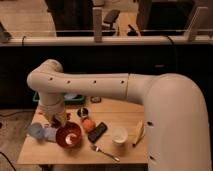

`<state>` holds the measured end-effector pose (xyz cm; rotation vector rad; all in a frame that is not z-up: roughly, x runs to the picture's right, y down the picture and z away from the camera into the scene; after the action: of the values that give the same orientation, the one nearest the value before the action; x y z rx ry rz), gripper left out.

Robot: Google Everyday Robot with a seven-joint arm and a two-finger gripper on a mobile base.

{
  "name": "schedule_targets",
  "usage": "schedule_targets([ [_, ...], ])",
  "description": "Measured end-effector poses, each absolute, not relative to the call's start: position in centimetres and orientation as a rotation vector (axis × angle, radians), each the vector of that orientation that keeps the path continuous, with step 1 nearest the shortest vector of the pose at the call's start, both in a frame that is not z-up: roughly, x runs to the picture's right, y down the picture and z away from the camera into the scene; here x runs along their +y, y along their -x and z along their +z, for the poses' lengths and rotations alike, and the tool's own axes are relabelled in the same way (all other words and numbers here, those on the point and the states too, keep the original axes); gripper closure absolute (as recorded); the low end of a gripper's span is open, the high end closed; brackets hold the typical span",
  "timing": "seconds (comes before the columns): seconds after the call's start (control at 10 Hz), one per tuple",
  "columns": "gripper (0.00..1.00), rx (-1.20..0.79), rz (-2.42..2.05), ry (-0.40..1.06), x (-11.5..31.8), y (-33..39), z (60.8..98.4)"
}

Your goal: Place grapes in red bowl

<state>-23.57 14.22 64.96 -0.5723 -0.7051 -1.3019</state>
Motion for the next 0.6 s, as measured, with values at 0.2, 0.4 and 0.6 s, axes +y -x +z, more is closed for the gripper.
schedule_targets([
  [0.2,1.00,-0.710,-1.309,0.566,14.91,23.49,65.47],
  [0.4,1.00,-0.719,-1.310,0.560,15.37,23.41,65.92],
  [0.6,1.00,-0.726,-1.309,0.554,15.54,23.30,66.06],
])
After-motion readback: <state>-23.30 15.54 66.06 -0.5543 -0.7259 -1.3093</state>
